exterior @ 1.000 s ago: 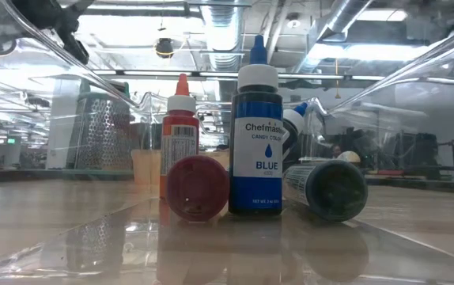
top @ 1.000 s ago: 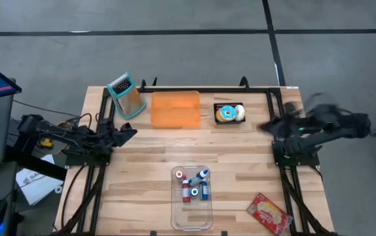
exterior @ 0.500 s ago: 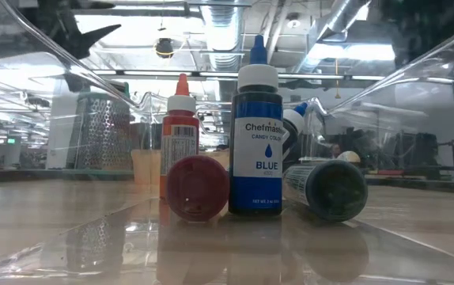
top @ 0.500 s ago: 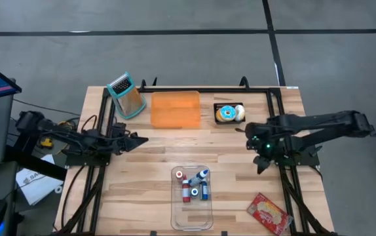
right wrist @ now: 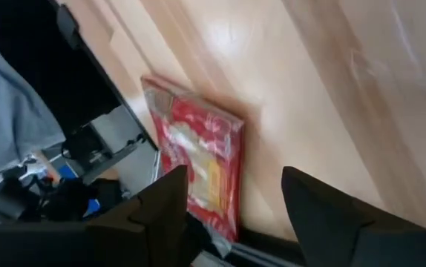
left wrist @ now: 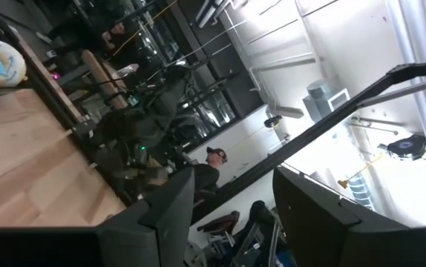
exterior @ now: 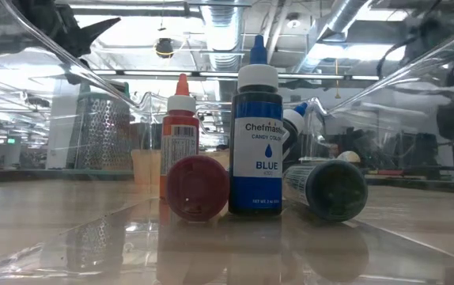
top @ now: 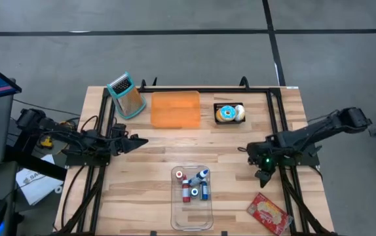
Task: Pick & Place Food Item
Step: Put the red popcorn bag into the orange bin
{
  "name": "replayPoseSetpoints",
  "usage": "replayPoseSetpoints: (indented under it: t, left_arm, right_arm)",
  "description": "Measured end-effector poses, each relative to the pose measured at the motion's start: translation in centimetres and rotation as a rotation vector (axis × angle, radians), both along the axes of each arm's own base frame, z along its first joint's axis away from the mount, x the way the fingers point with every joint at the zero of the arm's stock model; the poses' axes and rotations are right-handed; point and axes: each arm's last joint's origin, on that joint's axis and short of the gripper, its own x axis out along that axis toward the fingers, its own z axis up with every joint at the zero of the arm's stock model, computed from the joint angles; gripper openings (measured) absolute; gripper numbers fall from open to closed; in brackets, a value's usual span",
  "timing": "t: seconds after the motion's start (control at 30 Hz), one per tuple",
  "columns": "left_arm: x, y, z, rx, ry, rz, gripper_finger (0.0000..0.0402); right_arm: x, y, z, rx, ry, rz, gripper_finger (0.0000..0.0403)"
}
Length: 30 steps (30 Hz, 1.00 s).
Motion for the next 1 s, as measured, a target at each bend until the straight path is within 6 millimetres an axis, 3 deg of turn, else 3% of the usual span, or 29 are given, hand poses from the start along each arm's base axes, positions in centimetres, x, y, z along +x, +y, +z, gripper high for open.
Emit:
replayPoseSetpoints:
  t: [0.3,0.5,1.0]
  left_arm:
    - [0.1,0.0,0.3,-0.006,-0.008,0.002,0.0182]
    - [0.1,0.0,0.3,-0.015,-0.009,-0.001,0.0182]
    - [0.0,0.0,0.4,-0.026,-0.021,-0.004,0.0182]
  right_arm:
    - [-0.6,3.2,-1.7,-0.016,0.019,0.027,0.0207]
    - [-0.6,4.2,-2.2,-0.084,0.006,-0.004,0.0206]
    - [0.3,6.8,-3.2,-0.059,-0.025,-0.036,0.0203]
